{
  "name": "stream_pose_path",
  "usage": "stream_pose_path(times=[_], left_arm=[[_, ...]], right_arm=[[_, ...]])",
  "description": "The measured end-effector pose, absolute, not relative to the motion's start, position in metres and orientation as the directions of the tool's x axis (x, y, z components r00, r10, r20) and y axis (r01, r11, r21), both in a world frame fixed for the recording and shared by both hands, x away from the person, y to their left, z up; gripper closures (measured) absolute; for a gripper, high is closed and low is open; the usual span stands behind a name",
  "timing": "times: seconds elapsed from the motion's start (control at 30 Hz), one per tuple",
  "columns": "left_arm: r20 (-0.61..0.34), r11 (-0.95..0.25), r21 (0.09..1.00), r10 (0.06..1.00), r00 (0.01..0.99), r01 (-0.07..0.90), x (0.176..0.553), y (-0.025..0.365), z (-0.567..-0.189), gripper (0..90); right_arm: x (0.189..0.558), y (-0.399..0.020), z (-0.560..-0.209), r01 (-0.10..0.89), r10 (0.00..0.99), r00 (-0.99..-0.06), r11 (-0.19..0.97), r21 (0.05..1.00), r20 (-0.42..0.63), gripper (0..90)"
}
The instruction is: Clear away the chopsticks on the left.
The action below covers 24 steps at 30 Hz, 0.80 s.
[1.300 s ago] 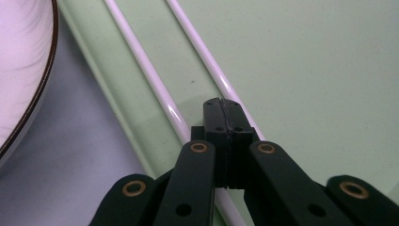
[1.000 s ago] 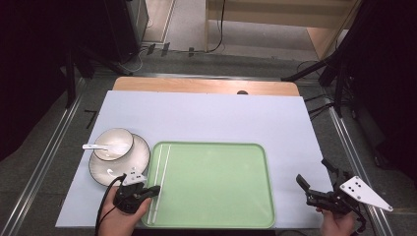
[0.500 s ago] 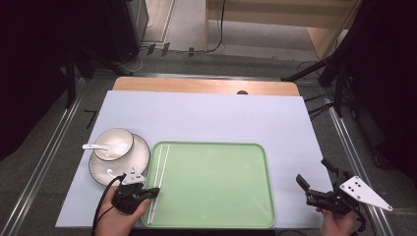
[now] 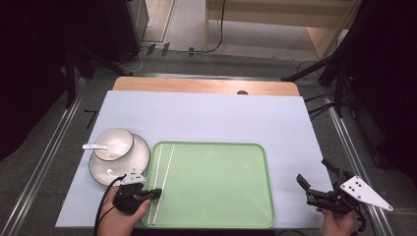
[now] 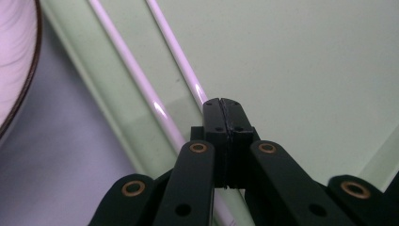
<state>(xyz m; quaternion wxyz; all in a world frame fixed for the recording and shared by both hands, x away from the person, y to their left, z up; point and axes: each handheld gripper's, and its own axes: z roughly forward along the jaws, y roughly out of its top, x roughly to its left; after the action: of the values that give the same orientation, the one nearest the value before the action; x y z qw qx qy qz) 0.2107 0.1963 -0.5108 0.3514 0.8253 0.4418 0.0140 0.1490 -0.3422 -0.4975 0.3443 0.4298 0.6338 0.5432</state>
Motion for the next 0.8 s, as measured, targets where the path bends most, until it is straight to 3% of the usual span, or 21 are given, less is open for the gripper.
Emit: stream_pose_path(times=[0.07, 0.8], left_arm=[[-0.253, -0.396, 0.58, 0.744, 0.619, 0.712, 0.2109, 0.191, -0.514, 90.0], [-0.264, -0.395, 0.603, 0.721, 0.641, 0.693, 0.2135, 0.1977, -0.5151, 83.5]], right_arm=[[0.149, -0.3409, -0.4973, 0.174, 0.919, -0.394, 0.041, 0.984, 0.031, 1.9], [0.1494, -0.341, -0.4977, 0.174, 0.918, -0.395, 0.042, 0.984, 0.031, 1.9]])
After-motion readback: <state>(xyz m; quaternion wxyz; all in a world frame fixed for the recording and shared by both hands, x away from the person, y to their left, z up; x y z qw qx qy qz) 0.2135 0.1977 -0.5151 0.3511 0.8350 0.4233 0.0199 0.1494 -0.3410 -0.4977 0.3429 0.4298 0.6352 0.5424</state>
